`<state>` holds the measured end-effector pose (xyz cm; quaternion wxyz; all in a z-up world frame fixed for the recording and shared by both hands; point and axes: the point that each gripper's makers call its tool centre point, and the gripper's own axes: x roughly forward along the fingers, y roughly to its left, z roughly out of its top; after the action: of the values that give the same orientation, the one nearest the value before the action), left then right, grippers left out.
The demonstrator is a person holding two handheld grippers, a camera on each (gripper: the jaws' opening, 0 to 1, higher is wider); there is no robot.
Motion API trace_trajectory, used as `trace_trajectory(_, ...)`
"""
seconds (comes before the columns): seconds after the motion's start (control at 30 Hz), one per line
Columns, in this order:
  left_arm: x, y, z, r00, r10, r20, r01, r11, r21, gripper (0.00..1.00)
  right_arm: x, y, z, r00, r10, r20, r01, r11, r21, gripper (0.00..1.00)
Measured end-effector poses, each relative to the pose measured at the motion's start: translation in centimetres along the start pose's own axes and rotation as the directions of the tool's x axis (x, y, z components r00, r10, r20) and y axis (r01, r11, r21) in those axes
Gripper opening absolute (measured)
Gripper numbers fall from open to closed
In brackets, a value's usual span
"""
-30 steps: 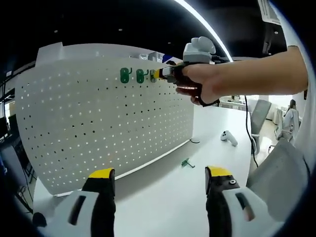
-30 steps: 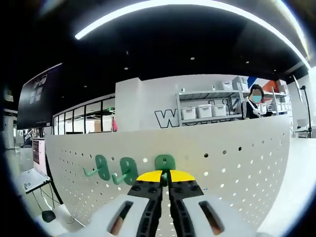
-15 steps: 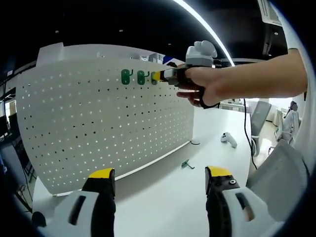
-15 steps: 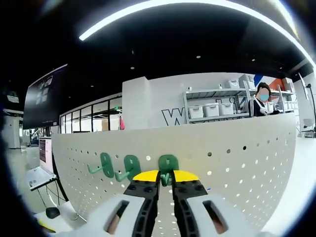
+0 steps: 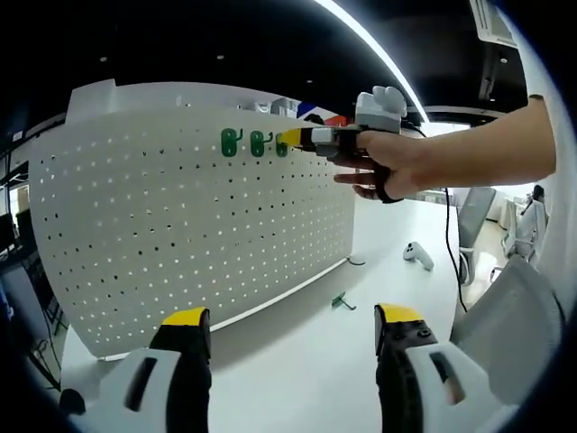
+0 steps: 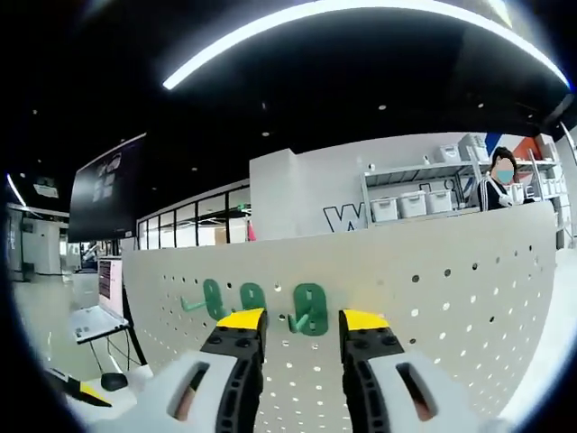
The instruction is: Insert the hook assembly into the mounting plate slot until the hook locks in place.
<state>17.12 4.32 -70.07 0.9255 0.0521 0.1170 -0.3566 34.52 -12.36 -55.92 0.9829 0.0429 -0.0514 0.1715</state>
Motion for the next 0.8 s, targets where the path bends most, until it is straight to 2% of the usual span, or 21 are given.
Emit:
trace_trajectory(0.13,0.0,-0.1,0.0,1.0,-0.001,-0.003,0.001,1.0,0.004,0.76,-0.3,1.1,-0.3,0.998,0.064,0.005,-0.064,0.998,-0.003,0.44)
trace_trajectory(0.2,0.0,-0.1,0.0,1.0,-0.001,-0.004,0.001,1.0,0.006,0.76,-0.5,1.5,-0.5,0.996,0.093,-0.002,-0.093,0.996,0.006,0.46)
trace_trajectory(0.23,-0.1,-0.1,0.0,1.0,-0.001,-0.004,0.001,1.0,0.005,0.76,-0.6,1.6,-0.8,0.995,0.101,-0.021,-0.101,0.995,-0.017,0.48)
trace_trajectory(0.3,-0.1,-0.1,0.0,1.0,-0.001,-0.005,0.001,1.0,0.005,0.76,-0.7,1.9,-0.7,0.993,0.116,-0.013,-0.116,0.993,-0.012,0.5)
trace_trajectory(0.63,-0.2,-0.1,-0.2,1.0,-0.002,-0.007,0.002,1.0,0.0,0.77,-1.4,2.1,-1.8,0.99,0.136,-0.045,-0.136,0.991,0.004,0.69)
trace_trajectory(0.8,-0.2,-0.2,-0.1,1.0,-0.004,-0.007,0.004,1.0,0.002,0.77,-1.4,1.9,-1.9,0.991,0.126,-0.045,-0.126,0.992,0.008,0.71)
